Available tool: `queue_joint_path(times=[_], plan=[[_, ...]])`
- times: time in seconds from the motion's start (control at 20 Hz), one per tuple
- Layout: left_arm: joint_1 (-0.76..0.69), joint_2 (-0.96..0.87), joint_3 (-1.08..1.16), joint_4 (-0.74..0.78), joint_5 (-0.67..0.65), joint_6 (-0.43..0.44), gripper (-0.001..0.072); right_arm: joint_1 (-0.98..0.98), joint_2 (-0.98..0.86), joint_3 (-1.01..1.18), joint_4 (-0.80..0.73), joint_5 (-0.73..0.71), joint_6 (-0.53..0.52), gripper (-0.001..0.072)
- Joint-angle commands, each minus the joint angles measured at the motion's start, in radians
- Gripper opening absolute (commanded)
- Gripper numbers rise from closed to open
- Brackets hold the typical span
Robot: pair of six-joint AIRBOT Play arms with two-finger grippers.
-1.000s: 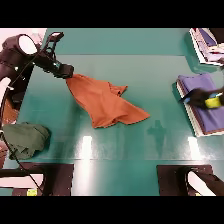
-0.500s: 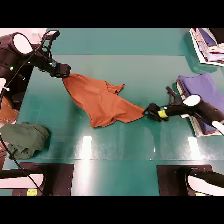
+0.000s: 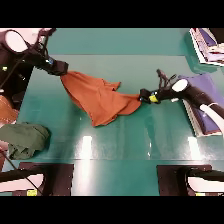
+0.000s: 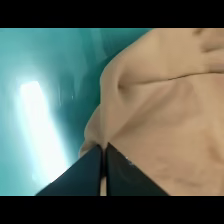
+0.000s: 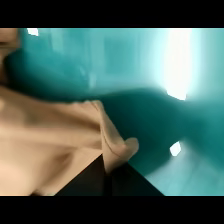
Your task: Fold the shirts.
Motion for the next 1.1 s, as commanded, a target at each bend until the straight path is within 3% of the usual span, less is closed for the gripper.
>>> queue_joint_path(times=[0.0,0.3,0.5,0.65,0.8,1.05], plan=[[0.001,0.155,0.004,0.006,0.047,-0.005,0.0023,-0.045,0.124,0.164,-0.122,0.079,-0.013,0.0016],[0.001,0.485,0.103,-0.027,0.064,-0.005,0.0023,-0.200,0.444,0.492,-0.154,0.217,-0.020,0.0015],[0.001,0.550,0.195,-0.080,0.065,-0.005,0.0022,-0.257,0.539,0.655,-0.154,0.254,-0.019,0.0014],[0.001,0.525,0.186,-0.105,0.056,-0.005,0.0023,-0.258,0.502,0.757,-0.153,0.310,-0.015,0.0014],[-0.002,0.467,0.094,-0.124,0.000,-0.005,0.0022,-0.241,0.391,0.795,-0.154,0.454,0.035,0.0014],[-0.157,0.392,-0.285,-0.115,-0.049,-0.001,0.0022,-0.147,0.234,0.590,-0.164,0.539,0.038,0.0014]])
